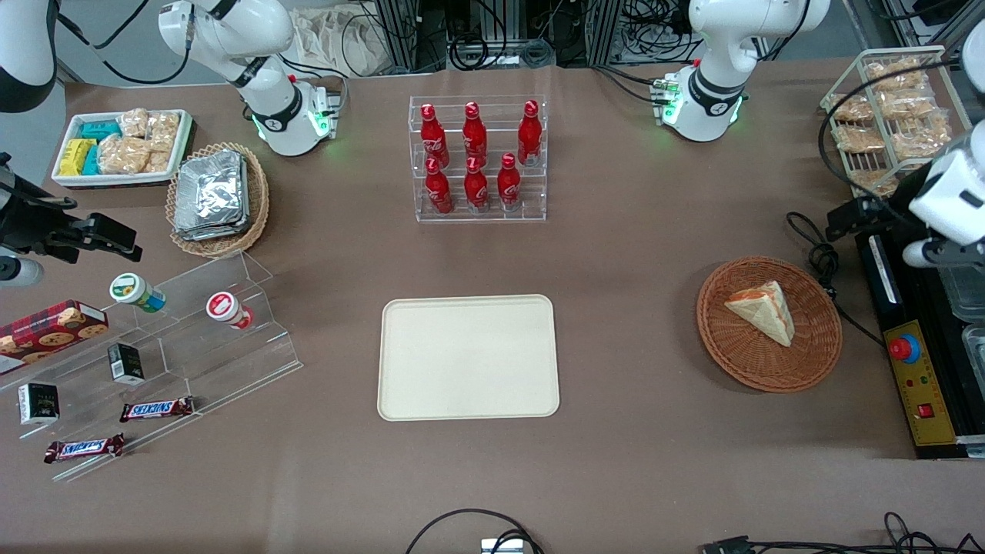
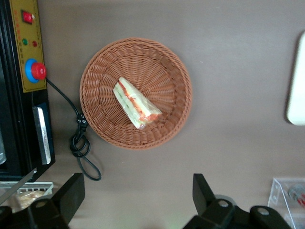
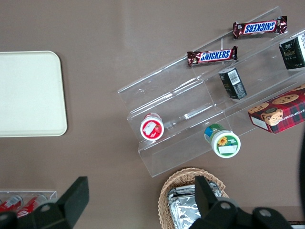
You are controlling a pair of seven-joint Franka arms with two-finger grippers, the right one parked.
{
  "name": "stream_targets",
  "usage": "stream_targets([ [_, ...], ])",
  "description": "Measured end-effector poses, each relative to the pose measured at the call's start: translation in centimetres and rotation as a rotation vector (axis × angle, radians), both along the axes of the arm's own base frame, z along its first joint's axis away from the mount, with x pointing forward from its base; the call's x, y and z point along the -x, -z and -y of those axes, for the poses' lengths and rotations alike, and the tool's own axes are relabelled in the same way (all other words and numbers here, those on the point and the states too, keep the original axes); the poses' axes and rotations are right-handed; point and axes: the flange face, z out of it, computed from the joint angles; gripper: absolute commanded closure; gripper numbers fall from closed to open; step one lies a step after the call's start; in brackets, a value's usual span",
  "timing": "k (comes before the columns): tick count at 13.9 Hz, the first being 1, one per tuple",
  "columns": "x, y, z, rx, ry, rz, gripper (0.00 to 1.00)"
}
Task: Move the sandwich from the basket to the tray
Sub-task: 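Move the left gripper over the wicker basket toward the sandwich, then lower the open left gripper around the wrapped sandwich in the basket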
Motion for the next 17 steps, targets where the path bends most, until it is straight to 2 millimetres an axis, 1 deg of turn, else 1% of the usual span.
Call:
stream_targets([
  [4, 0.4, 6.7, -0.2, -0.033, -0.182, 0.0, 0.0],
  [9, 2.1, 14.8, -0.1, -0.046, -0.362, 0.069, 0.0],
  [10, 2.5, 16.1, -0.1, -0.045, -0.389, 0.08, 0.0],
  [15, 3.8, 20.4, 0.0, -0.033, -0.483, 0.141, 0.0],
  [17, 4.1, 22.3, -0.3, -0.031, -0.503, 0.15, 0.0],
])
